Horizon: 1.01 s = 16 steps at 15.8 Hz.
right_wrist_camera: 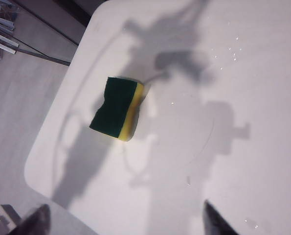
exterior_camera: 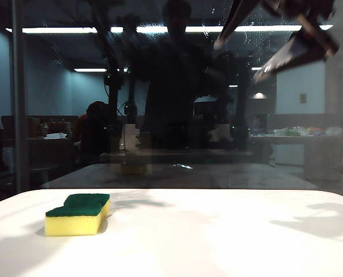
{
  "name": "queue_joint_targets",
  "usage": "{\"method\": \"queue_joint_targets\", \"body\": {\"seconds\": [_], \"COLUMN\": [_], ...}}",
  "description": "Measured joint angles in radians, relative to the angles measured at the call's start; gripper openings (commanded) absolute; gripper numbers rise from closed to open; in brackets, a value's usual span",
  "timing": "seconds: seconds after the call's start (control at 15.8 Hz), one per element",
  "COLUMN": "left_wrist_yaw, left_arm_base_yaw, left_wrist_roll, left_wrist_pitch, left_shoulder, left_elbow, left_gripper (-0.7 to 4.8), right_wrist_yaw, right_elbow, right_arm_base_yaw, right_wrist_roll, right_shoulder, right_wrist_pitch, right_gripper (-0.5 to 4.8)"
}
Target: Reach upward to find where there is water on the glass, pick up the sponge from the table, dry the water, and finally place the sponge back on the table.
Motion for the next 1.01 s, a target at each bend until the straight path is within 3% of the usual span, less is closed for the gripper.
{"method": "queue_joint_targets", "body": {"seconds": [0.19, 0.63, 1.01], "left_wrist_yaw": [0.0, 0.0, 0.0], "left_arm_base_yaw": [0.0, 0.0, 0.0], "left_wrist_roll": [0.0, 0.0, 0.0], "left_wrist_pitch": [-0.01, -0.055, -0.06], "left_shoulder": [0.0, 0.0, 0.0], "left_elbow": [0.0, 0.0, 0.0], "left_gripper": [-0.05, -0.05, -0.05], "right_wrist_yaw": [0.002, 0.003, 0.063], "right_elbow": [-0.012, 0.0, 0.212], "right_arm_base_yaw": [0.061, 0.23, 0.297], "right_wrist_roll": [0.018, 0.135, 0.204], "right_shoulder": [0.101, 0.363, 0.62], "right_wrist_pitch": [0.055, 0.346, 0.384], "right_gripper": [4.77, 4.79, 4.79]}}
